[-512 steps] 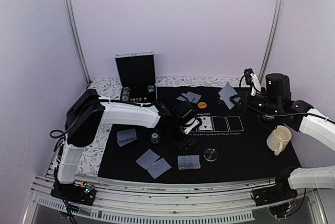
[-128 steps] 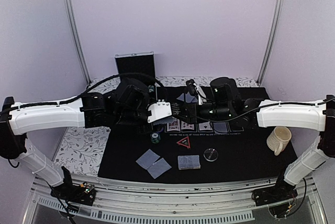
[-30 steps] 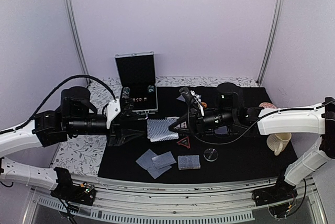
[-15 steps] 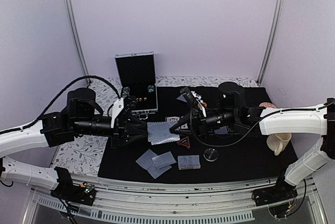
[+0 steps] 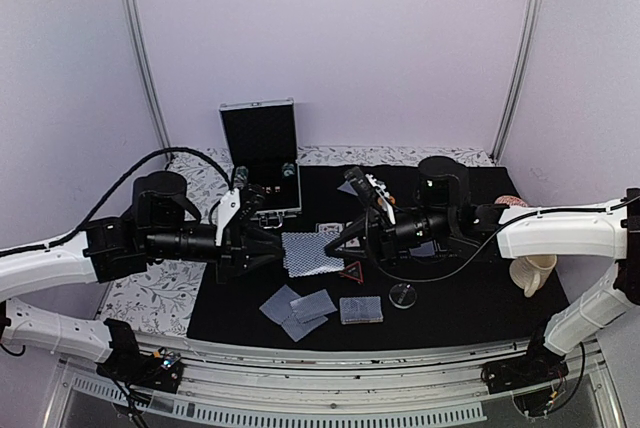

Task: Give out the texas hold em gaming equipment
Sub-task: Pick up the poker card from the face-down deck piles.

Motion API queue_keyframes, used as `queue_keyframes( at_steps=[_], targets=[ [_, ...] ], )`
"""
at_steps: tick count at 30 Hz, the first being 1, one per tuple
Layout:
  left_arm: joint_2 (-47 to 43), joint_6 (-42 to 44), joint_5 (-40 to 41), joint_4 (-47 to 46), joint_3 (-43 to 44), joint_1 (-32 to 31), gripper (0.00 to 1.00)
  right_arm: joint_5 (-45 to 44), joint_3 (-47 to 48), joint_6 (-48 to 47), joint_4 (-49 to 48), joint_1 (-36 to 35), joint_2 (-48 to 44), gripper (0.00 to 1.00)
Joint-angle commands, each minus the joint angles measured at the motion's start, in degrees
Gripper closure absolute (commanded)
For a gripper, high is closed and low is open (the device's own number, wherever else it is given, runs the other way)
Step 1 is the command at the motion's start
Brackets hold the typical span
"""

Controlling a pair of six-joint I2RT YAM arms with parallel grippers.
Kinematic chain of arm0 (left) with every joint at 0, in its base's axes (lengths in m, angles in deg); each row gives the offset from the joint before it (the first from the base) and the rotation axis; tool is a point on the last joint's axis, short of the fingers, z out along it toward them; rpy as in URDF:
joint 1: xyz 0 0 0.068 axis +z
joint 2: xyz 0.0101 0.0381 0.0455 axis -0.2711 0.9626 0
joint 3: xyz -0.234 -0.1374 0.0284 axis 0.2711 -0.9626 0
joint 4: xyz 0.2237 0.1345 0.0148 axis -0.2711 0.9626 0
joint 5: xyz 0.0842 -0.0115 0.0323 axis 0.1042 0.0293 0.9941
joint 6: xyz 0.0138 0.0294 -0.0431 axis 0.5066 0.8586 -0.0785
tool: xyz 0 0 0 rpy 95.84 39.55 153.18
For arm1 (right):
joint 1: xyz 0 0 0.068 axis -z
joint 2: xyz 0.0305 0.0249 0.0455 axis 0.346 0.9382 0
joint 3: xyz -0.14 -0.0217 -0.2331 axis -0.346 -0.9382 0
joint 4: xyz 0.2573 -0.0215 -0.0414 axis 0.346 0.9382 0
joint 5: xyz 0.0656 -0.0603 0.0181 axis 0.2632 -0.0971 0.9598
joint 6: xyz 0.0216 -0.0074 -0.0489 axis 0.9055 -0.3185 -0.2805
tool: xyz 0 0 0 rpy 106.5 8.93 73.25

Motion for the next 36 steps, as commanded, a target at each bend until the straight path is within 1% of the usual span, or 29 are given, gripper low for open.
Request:
queue_keyframes(
  at_steps=[1, 4, 7, 10, 15, 19, 22, 27, 29, 31, 33, 36],
  targets=[
    [0.43, -0.55, 1.34, -2.50, -1.25, 0.66, 0.79, 0.86, 1.34, -0.29, -0.12, -0.87, -1.25, 0.98],
    [0.80, -0.88, 0.78, -2.62, -1.29, 0.67, 0.79, 0.94, 1.42, -0.29, -0.25, -0.98, -1.15, 0.98],
    [1.31, -1.51, -2.44, -4.49, -1.68, 0.60, 0.71, 1.34, 1.62, -0.29, -0.63, -1.15, -0.76, 0.98],
    [2.00, -2.13, -4.19, -5.96, -1.96, 0.67, 0.67, 2.24, 1.93, -0.44, -0.75, -1.23, -0.51, 0.98],
    [0.16, 0.16, -4.98, -5.50, -2.74, 0.66, 0.67, 3.53, 1.19, -1.39, -1.35, -1.17, -2.15, 0.98],
    [-2.77, 0.83, -5.21, -6.76, -4.88, 0.67, 0.65, 4.08, 0.77, -1.73, -1.40, -1.22, -3.00, 0.98],
    [-2.54, 0.31, -6.30, -6.33, -4.79, 0.67, 0.63, 3.84, 1.09, -1.41, -1.39, -1.23, -2.68, 0.98],
    [-1.32, -1.18, -7.07, -5.91, -2.91, 0.67, 0.54, 3.44, 1.43, -1.17, -1.34, -1.24, -2.49, 0.98],
    [-1.01, -1.60, -8.28, -6.21, -2.51, 0.63, 0.48, 3.06, 1.28, -1.12, -1.28, -1.24, -2.67, 0.98],
    [-0.77, -2.38, -8.59, -6.77, -2.45, 0.67, 0.46, 2.88, 1.32, -1.01, -1.34, -1.24, -2.71, 0.98],
    [0.10, -3.43, -7.86, -7.26, -2.26, 0.59, 0.46, 2.98, 1.39, -0.99, -1.38, -1.23, -2.52, 0.98],
    [1.84, -4.55, -7.02, -7.17, -0.99, 0.57, 0.53, 3.34, 1.71, -0.99, -1.37, -1.27, -2.00, 0.98]
  ],
)
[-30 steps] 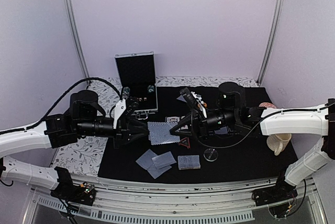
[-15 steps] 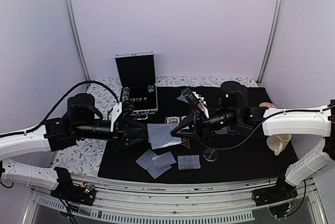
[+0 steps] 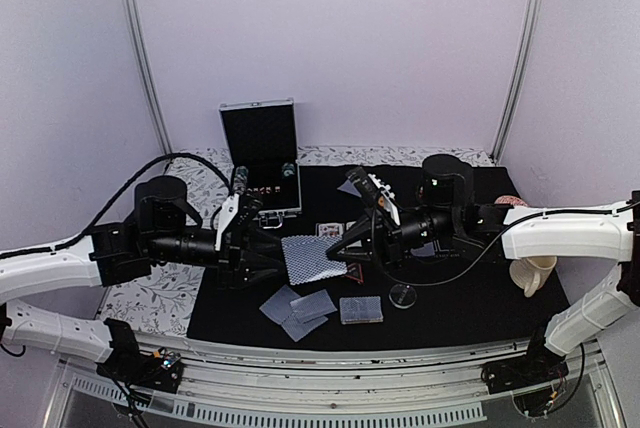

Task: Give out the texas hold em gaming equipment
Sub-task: Pick up the poker card from the face-down deck piles.

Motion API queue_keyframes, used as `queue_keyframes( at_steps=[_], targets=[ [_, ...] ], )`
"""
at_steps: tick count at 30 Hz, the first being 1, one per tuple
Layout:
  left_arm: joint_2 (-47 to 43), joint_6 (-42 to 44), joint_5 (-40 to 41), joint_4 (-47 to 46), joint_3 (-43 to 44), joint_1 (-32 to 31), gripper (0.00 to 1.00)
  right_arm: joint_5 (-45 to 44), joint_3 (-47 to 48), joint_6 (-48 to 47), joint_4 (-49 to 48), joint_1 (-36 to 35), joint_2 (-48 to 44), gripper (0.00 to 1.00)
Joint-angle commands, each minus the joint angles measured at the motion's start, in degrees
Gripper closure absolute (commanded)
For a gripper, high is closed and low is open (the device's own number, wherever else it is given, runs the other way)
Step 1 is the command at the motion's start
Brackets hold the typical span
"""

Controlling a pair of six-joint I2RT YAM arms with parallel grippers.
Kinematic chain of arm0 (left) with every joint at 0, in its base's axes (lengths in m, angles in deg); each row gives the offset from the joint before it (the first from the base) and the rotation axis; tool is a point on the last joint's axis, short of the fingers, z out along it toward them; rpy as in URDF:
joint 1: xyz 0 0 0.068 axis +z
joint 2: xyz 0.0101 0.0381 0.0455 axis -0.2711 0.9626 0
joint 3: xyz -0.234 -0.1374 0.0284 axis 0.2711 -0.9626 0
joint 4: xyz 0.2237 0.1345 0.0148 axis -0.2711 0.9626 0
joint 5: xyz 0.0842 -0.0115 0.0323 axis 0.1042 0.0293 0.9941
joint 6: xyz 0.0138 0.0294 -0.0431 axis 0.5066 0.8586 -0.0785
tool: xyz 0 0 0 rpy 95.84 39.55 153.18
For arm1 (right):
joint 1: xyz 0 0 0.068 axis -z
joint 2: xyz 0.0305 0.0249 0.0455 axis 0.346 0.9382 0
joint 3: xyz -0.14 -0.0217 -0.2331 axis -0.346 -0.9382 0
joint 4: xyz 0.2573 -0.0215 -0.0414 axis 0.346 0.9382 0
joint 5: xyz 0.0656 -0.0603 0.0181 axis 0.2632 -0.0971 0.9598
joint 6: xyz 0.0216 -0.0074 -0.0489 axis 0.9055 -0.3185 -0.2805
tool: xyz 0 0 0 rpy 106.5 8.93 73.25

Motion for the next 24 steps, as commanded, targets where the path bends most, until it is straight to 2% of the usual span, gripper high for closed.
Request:
queue_keyframes(
  at_steps=[1, 7, 13, 17, 20, 24],
  targets=[
    [2.87, -2.40, 0.36, -1.66, 2.82, -0.05, 0.54, 0.20, 1.82, -0.18, -1.13, -0.46, -0.24, 0.98],
    [5.18, -3.70, -4.90, -4.22, 3.31, -0.12, 0.50, -0.57, 1.77, -0.20, -1.11, -0.45, 0.07, 0.98],
    [3.54, -3.98, -12.91, -8.06, 1.08, -0.16, 0.39, -2.01, 0.91, -0.75, -0.84, -0.44, -0.48, 0.98],
    [1.78, -3.97, -11.92, -8.08, 0.08, -0.12, 0.37, -2.22, 0.88, -0.95, -0.62, -0.39, -0.62, 0.98],
    [2.35, -4.63, -10.39, -7.70, 0.35, -0.19, 0.40, -1.85, 1.40, -0.87, -0.50, -0.39, -0.13, 0.98],
    [4.95, -3.49, -8.09, -3.93, 2.53, -0.23, 0.53, -1.18, 1.88, -0.83, -0.53, -0.39, -0.13, 0.98]
  ],
)
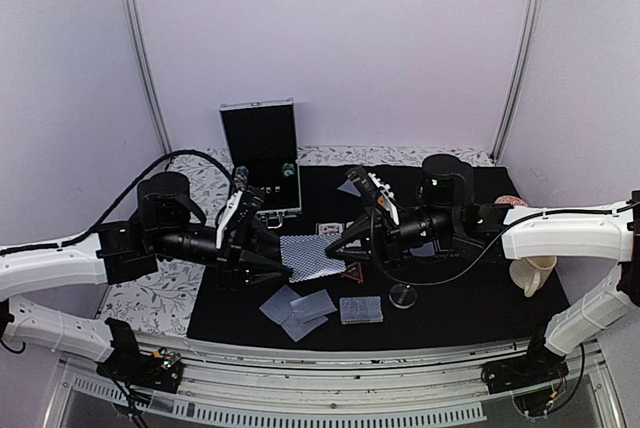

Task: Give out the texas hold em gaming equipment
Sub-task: Pick up the poker card from the face-down deck piles.

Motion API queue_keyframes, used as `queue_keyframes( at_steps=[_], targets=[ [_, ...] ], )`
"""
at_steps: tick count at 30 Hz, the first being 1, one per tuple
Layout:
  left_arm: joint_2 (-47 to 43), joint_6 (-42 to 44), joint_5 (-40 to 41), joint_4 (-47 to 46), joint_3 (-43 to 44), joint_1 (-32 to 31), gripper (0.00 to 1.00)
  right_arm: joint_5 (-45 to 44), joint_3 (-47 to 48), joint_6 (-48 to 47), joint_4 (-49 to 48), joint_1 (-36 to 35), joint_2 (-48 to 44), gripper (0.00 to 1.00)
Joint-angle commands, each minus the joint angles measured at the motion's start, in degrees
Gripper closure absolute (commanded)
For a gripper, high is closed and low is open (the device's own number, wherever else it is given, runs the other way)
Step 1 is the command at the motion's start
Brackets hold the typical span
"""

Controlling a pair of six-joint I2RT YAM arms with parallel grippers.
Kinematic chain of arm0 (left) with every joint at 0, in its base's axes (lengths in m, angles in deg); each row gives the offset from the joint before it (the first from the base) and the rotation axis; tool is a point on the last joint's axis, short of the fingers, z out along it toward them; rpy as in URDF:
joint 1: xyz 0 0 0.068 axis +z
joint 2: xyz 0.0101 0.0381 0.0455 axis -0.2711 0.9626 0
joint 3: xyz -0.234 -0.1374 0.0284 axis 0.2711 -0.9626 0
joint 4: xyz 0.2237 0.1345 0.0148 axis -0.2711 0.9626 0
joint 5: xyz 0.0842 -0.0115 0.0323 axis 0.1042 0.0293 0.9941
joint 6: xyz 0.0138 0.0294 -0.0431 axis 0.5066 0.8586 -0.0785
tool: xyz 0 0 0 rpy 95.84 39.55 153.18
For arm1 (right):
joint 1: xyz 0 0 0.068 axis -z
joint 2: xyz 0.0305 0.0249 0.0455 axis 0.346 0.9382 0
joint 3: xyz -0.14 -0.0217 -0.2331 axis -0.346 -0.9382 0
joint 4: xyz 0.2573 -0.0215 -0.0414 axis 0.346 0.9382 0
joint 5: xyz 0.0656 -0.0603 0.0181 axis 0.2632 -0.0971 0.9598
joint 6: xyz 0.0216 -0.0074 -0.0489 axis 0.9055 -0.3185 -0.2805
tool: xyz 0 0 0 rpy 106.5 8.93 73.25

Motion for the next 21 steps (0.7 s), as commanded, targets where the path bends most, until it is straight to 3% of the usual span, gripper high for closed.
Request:
queue_keyframes(
  at_steps=[1, 10, 21],
  targets=[
    [2.34, 1.26, 1.36, 2.95, 1.93, -0.15, 0.54, 0.35, 1.61, -0.44, -0.47, -0.34, -0.27, 0.98],
    [-4.58, 5.00, 4.48, 2.12, -3.27, 0.11, 0.52, 0.36, 1.07, -1.03, 0.08, -0.32, -1.66, 0.98],
    [-2.23, 4.35, 9.17, 4.36, -1.28, 0.27, 0.59, 0.71, 1.60, -0.89, 0.22, -0.33, -1.46, 0.98]
  ],
)
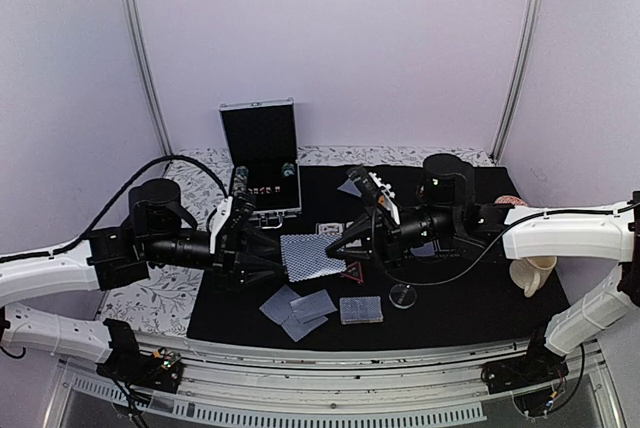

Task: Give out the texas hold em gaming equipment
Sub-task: Pick up the poker card from the face-down deck piles.

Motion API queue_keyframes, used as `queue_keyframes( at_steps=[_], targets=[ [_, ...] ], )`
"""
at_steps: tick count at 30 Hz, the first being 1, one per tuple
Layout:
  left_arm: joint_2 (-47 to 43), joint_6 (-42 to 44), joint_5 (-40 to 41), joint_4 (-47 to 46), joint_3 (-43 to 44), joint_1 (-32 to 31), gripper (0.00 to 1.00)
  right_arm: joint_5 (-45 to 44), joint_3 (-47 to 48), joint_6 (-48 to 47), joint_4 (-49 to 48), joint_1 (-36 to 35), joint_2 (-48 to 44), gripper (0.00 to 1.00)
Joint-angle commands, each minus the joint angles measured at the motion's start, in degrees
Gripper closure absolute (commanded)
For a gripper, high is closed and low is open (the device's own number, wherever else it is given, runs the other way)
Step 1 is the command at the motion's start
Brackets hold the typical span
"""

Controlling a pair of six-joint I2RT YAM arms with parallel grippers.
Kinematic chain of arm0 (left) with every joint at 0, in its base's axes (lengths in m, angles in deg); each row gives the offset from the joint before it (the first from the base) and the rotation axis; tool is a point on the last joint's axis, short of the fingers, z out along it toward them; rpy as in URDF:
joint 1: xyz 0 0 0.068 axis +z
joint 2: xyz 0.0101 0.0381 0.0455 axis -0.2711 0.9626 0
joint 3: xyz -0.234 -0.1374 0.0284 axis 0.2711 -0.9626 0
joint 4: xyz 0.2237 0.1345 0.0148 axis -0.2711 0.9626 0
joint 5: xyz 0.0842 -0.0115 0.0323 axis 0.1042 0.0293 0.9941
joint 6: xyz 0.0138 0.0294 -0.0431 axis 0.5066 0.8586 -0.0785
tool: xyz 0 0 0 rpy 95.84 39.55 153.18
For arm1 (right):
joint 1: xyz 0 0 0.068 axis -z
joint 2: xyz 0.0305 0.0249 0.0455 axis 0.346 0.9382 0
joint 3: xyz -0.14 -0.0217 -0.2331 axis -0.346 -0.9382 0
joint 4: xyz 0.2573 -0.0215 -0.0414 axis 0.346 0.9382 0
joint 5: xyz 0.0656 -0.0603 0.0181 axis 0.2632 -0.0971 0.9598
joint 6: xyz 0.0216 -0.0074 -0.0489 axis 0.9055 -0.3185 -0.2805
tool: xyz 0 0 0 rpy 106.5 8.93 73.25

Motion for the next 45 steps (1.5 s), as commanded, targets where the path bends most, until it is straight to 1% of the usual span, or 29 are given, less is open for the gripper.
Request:
queue_keyframes(
  at_steps=[1, 5, 8, 14, 22, 27, 29, 30, 31, 33, 39, 45],
  targets=[
    [2.19, 0.20, 2.38, 1.64, 1.50, 0.23, 0.60, 0.69, 1.62, -0.47, 0.17, -0.27, -1.22, 0.98],
    [2.99, 1.07, 2.72, 1.50, 1.55, 0.19, 0.65, 1.27, 1.78, -0.47, 0.22, -0.32, -1.05, 0.98],
    [3.47, 0.59, 2.89, 0.93, 1.72, 0.24, 0.65, 1.61, 1.93, -0.47, 0.34, -0.32, -0.90, 0.98],
    [4.39, -1.20, -0.70, -0.89, 2.84, 0.22, 0.61, 0.83, 2.05, -0.47, 0.50, -0.34, -0.74, 0.98],
    [4.87, -3.47, -1.62, -3.27, 3.81, 0.14, 0.63, 0.64, 2.24, -0.47, 0.78, -0.30, -0.46, 0.98],
    [7.34, -4.43, -3.42, -4.22, 4.68, -0.14, 0.64, 0.48, 2.56, -0.51, 0.88, -0.33, 0.28, 0.97],
    [8.62, -4.55, -3.76, -4.25, 5.37, -0.20, 0.69, 0.35, 2.52, -0.44, 0.87, -0.32, 0.60, 0.97],
    [9.16, -4.63, -4.08, -4.37, 5.65, -0.22, 0.75, 0.23, 2.52, -0.42, 0.92, -0.33, 0.66, 0.96],
    [9.50, -4.68, -4.47, -4.65, 5.85, -0.22, 0.81, 0.03, 2.37, -0.39, 0.88, -0.32, 0.58, 0.95],
    [9.62, -5.07, -4.74, -5.99, 5.74, -0.23, 1.00, -1.01, 1.53, -0.72, 0.96, -0.31, 0.32, 0.94],
    [9.62, -7.91, -0.08, -11.45, 2.91, -0.17, 1.00, -3.51, -2.34, -0.18, 0.43, 3.09, 1.03, 0.93],
    [10.85, -8.62, 3.93, -12.24, 1.97, 0.12, 1.00, -3.64, -5.93, 2.25, -1.96, 5.54, 1.95, 0.93]
  ],
)
